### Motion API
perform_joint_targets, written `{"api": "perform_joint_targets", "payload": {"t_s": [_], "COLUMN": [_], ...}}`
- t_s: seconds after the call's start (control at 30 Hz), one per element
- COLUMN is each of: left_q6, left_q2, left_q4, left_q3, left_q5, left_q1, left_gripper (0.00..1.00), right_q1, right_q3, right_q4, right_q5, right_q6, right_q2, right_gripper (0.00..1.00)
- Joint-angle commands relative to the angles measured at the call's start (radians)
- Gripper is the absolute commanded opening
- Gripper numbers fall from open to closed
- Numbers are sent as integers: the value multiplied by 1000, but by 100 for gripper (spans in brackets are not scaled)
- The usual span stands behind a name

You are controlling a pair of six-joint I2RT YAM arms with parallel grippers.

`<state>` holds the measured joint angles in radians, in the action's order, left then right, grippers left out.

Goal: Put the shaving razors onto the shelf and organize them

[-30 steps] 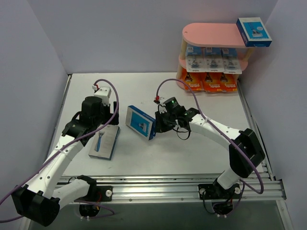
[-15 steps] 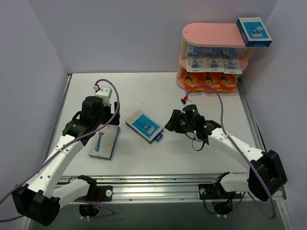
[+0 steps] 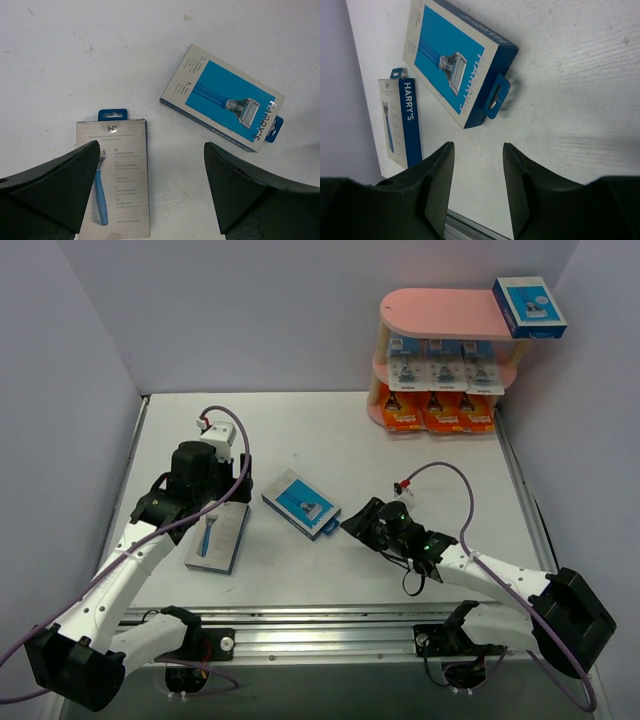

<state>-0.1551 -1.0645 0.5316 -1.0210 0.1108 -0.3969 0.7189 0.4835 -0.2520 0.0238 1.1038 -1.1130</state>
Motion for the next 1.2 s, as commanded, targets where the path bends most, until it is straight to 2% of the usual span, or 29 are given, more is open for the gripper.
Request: {"api": "perform_joint_targets", "payload": {"t_s": [0.0,0.27,1.17], "left_q6": [-15,-17,-15], "left_q2": [-3,-11,-9], "left_q4": [-24,-22,-21], "left_q3": [-30,-30,-30], "left_q5": [-17,-22,-10], "left_q1": [-6,-23,-56], "left_gripper": [94,94,94], "right_q1": [45,79,94], "right_q3": [-49,-86,-129], "right_q4": [-166,-319,-685], "right_q5": [67,87,88], "right_q6": [123,228,383], "right_q2": [-59,-168,-498], "right_gripper": [38,36,31]}}
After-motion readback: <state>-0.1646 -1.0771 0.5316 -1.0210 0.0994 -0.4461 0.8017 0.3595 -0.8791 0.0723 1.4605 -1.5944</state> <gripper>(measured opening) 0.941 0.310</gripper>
